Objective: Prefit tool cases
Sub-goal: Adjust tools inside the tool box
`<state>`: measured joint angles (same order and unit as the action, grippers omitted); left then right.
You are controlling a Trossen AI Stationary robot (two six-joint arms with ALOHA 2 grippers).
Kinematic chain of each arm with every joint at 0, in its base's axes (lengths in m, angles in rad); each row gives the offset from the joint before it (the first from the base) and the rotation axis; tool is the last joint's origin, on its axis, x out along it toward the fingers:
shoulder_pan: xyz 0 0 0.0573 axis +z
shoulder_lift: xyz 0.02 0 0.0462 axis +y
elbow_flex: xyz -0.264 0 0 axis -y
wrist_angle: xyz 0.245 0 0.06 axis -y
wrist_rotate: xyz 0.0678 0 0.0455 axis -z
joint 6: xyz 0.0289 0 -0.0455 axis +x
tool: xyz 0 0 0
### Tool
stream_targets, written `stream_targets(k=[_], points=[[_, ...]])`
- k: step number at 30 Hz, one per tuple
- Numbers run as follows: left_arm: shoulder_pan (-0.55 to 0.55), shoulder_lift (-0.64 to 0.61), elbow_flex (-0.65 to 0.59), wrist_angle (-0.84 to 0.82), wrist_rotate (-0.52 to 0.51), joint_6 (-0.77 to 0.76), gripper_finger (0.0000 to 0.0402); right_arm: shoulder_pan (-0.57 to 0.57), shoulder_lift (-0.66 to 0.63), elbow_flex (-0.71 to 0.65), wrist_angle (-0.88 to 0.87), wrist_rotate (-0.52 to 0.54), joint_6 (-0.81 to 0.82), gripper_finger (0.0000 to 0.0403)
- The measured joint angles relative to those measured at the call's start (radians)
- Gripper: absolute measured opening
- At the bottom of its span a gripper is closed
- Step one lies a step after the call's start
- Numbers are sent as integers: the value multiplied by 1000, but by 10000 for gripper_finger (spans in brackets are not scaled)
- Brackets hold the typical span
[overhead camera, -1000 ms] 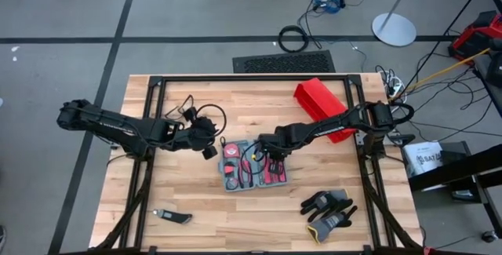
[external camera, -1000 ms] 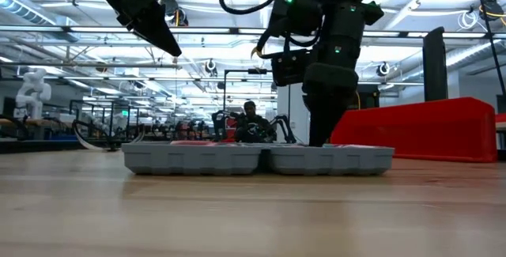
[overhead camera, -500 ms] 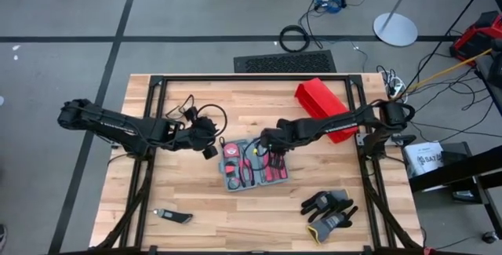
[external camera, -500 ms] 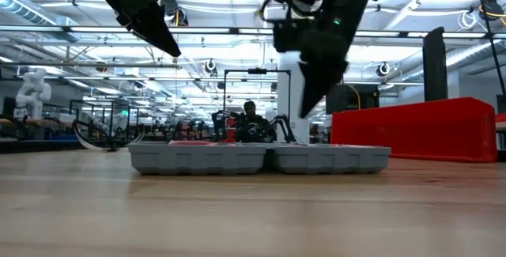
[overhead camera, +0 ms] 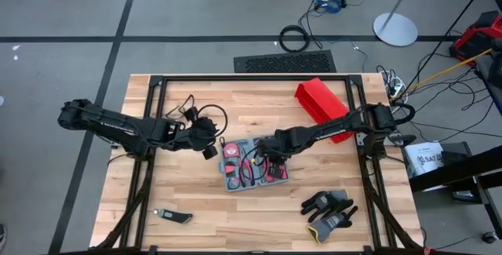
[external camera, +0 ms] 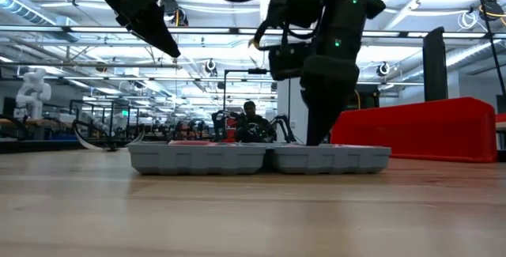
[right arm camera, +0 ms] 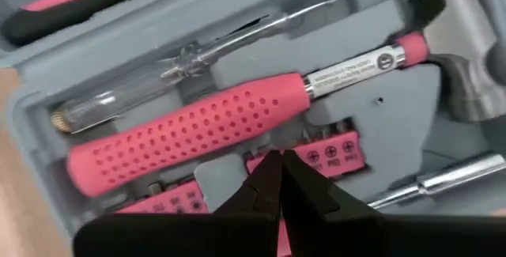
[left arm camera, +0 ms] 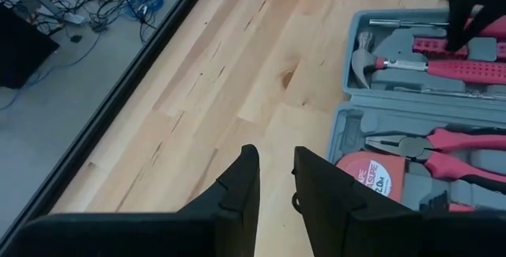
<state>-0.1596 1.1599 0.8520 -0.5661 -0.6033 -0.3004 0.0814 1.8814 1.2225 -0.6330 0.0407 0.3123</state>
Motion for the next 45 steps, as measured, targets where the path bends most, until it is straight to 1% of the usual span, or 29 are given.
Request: stream_targets(k=[4,9,13,20,23,29,31,34,37,39,41,45], points=[[0,0,0,-1,0,0,86,-1,30,5,2,-35,13,0],[0,0,0,0,1,0,86,-4,65,8,-6,-50,10,0],[0,0,0,1,1,-1,86,-23,97,12,3,-117,-5,0],[0,0,0,1,2,-1,86,-40,101,12,6,-137,-18,0],[-1,0,0,1,2,-1,86,-42,72,9,2,-127,-28,0],[0,0,0,7,-2,19,86,-48,-34,23,-31,-58,-39,0],[0,0,0,7,-2,19,86,-51,-72,39,-9,-54,-41,0],[0,0,0,7,-4,19,86,-52,-110,38,-23,-65,-40,0],[0,0,0,2,-5,19,86,-53,-140,38,-79,-27,-25,0],[0,0,0,-3,-5,19,86,-54,-145,42,-129,8,-5,0],[0,0,0,-3,-5,19,86,-49,-138,31,-176,12,6,0],[0,0,0,-4,-5,20,86,-35,-119,3,-163,8,24,0]])
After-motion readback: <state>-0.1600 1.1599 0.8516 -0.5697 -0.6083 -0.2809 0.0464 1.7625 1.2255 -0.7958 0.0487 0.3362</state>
